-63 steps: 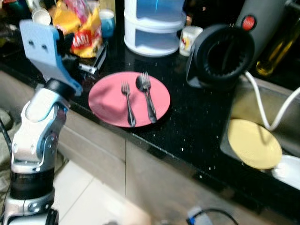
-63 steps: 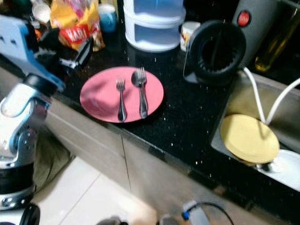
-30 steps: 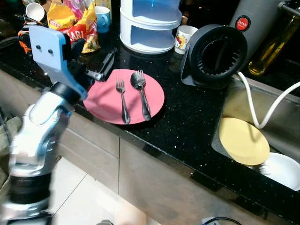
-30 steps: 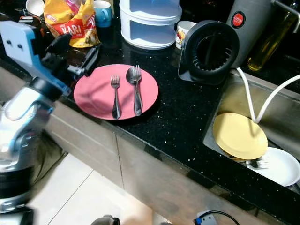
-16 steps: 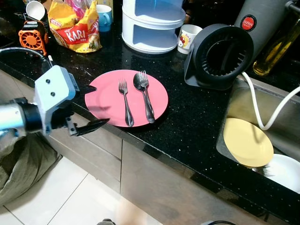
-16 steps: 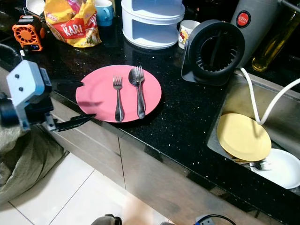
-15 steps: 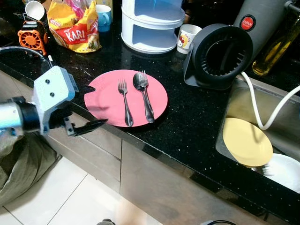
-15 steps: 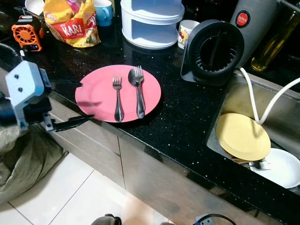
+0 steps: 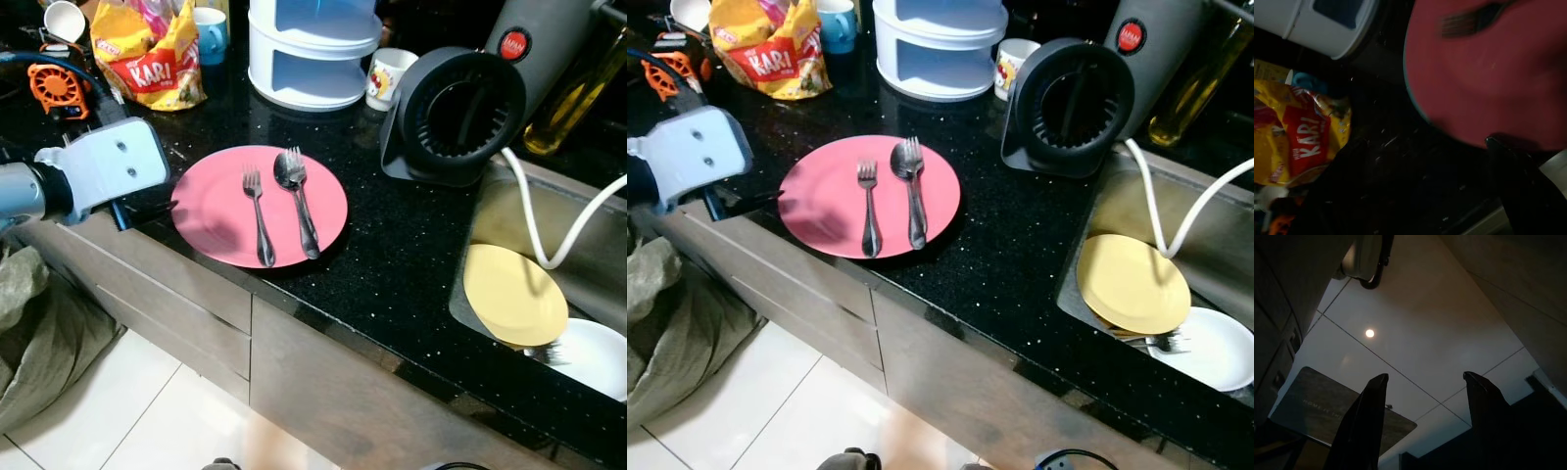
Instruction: Kitchen organization
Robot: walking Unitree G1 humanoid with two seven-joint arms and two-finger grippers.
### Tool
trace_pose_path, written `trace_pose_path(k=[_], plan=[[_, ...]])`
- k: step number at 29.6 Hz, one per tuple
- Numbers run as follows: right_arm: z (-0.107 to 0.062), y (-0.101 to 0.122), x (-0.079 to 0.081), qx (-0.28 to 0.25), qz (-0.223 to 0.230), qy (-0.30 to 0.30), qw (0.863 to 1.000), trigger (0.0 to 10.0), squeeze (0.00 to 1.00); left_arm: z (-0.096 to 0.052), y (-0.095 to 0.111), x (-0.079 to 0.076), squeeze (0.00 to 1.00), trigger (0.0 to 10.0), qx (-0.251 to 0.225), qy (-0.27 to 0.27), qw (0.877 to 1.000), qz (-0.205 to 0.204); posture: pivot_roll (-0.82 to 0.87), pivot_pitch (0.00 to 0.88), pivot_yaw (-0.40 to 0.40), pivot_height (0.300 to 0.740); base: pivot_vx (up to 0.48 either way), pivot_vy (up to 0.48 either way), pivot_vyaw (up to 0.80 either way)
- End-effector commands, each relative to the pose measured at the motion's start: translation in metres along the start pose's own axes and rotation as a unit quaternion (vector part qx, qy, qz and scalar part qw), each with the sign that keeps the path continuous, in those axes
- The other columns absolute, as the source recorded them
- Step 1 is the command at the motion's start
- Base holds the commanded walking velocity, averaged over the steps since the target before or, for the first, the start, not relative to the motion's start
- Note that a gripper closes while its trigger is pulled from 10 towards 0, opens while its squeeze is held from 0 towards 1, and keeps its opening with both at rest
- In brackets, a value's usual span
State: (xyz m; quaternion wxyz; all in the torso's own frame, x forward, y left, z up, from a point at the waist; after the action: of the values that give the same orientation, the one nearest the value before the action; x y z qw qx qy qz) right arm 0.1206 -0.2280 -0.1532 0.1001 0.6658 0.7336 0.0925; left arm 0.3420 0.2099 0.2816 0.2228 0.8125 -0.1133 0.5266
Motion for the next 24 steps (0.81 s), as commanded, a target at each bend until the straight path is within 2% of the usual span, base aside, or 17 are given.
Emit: trace_pose_path(k=[1, 3, 5, 8, 9, 14, 17, 20, 21, 22, 24], plan=[[0.0, -0.009, -0.001, 0.012, 0.0, -0.005, 1.0, 10.0, 0.0, -0.001, -0.009, 0.001, 0.0, 10.0, 0.028, -0.018, 0.998, 0.044, 0.16, 0.09, -0.076, 0.74, 0.0, 0.0, 0.0], [0.0, -0.009, -0.002, 0.012, -0.001, -0.007, 1.0, 10.0, 0.0, 0.002, -0.011, 0.004, 0.0, 10.0, 0.032, -0.021, 0.997, 0.069, 0.16, 0.088, -0.077, 0.74, 0.0, 0.0, 0.0], [0.0, -0.01, -0.002, 0.013, -0.004, -0.009, 1.0, 10.0, 0.0, 0.006, -0.006, 0.003, 0.0, 10.0, 0.015, -0.037, 0.995, 0.096, 0.16, 0.087, -0.077, 0.74, 0.0, 0.0, 0.0], [-0.001, -0.011, -0.003, 0.014, -0.005, -0.01, 1.0, 10.0, 0.0, 0.009, -0.005, 0.001, 0.0, 10.0, 0.01, -0.047, 0.993, 0.11, 0.16, 0.086, -0.074, 0.74, 0.0, 0.0, 0.0], [-0.001, -0.012, -0.003, 0.015, -0.004, -0.012, 1.0, 10.0, 0.0, 0.016, -0.003, -0.002, 0.0, 10.0, -0.001, -0.061, 0.99, 0.13, 0.16, 0.088, -0.07, 0.74, 0.0, 0.0, 0.0], [-0.001, -0.015, -0.002, 0.017, -0.002, -0.013, 1.0, 10.0, 0.0, 0.025, 0.002, -0.005, 0.0, 10.0, -0.022, -0.073, 0.985, 0.151, 0.15, 0.089, -0.061, 0.74, 0.0, 0.0, 0.0], [0.0, -0.017, -0.001, 0.019, 0.0, -0.014, 1.0, 10.0, 0.0, 0.032, 0.005, -0.001, 0.0, 10.0, -0.033, -0.07, 0.982, 0.175, 0.14, 0.091, -0.058, 0.74, 0.0, 0.0, 0.0], [0.0, -0.018, -0.001, 0.019, 0.001, -0.014, 1.0, 10.0, 0.0, 0.033, 0.006, 0.0, 0.0, 10.0, -0.036, -0.068, 0.981, 0.178, 0.14, 0.091, -0.058, 0.74, 0.0, 0.0, 0.0], [-0.001, -0.019, -0.001, 0.02, 0.002, -0.014, 1.0, 10.0, 0.0, 0.035, 0.017, 0.005, 0.0, 10.0, -0.061, -0.065, 0.98, 0.18, 0.14, 0.091, -0.054, 0.74, 0.0, 0.0, 0.0], [-0.001, -0.019, -0.001, 0.02, 0.002, -0.014, 1.0, 10.0, 0.0, 0.035, 0.017, 0.005, 0.0, 10.0, -0.061, -0.065, 0.98, 0.18, 0.14, 0.091, -0.054, 0.74, 0.0, 0.0, 0.0], [0.0, -0.018, -0.001, 0.02, 0.004, -0.015, 1.0, 10.0, 0.0, 0.029, 0.021, -0.003, 0.0, 10.0, -0.079, -0.112, 0.977, 0.163, 0.14, 0.092, -0.053, 0.74, 0.0, 0.0, 0.0]])
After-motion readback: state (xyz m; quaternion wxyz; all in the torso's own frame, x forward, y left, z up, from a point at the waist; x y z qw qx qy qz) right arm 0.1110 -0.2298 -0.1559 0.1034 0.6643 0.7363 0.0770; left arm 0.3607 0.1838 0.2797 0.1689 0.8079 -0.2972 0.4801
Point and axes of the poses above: a point about 5 cm out from each wrist's last joint towards the gripper, its own z axis pointing out of the wrist towards the gripper, its own y axis along the axis of the wrist's last joint, x = y × z, the point moved 5 cm from there along z, pointing out of the wrist towards the gripper, and after that the axes turned 10 degrees about z, right-handed, at the moved point
